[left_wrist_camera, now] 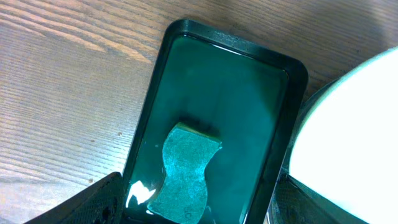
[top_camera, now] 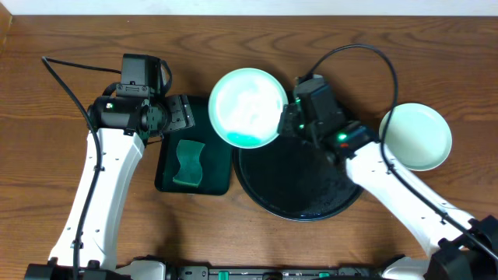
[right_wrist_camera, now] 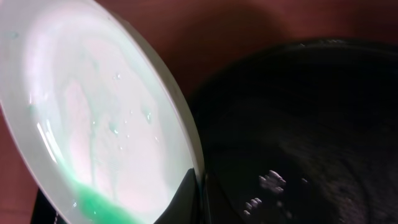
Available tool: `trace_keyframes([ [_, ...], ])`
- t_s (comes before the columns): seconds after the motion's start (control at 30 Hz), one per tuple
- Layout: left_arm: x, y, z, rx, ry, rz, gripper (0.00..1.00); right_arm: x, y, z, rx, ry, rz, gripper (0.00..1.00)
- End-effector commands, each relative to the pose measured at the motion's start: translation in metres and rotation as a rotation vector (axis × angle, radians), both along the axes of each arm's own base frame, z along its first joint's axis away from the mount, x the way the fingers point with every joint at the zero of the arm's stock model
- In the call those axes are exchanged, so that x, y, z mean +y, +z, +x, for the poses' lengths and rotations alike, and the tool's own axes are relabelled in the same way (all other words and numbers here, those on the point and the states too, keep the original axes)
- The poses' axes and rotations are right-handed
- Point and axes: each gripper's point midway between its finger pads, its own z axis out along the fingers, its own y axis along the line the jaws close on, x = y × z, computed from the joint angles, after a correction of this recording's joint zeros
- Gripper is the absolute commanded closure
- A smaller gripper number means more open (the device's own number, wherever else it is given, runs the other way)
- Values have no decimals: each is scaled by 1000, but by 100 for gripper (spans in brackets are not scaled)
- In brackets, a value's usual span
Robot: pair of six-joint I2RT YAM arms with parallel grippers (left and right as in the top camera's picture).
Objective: Clean dirty plates on tray and stack at the side
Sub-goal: 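Lift the dinosaur plate off the round tray with the right gripper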
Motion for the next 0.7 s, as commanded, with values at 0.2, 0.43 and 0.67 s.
trace_keyframes([
  [0.2,4,6,3,-15,19,9,22,34,-7,15,-113,-57,-37,99],
  [0.43,4,6,3,-15,19,9,21,49,-8,27,-210,-43,-69,99],
  [0.67,4,6,3,-15,19,9,21,61,19,39,-377,61,-133,99],
])
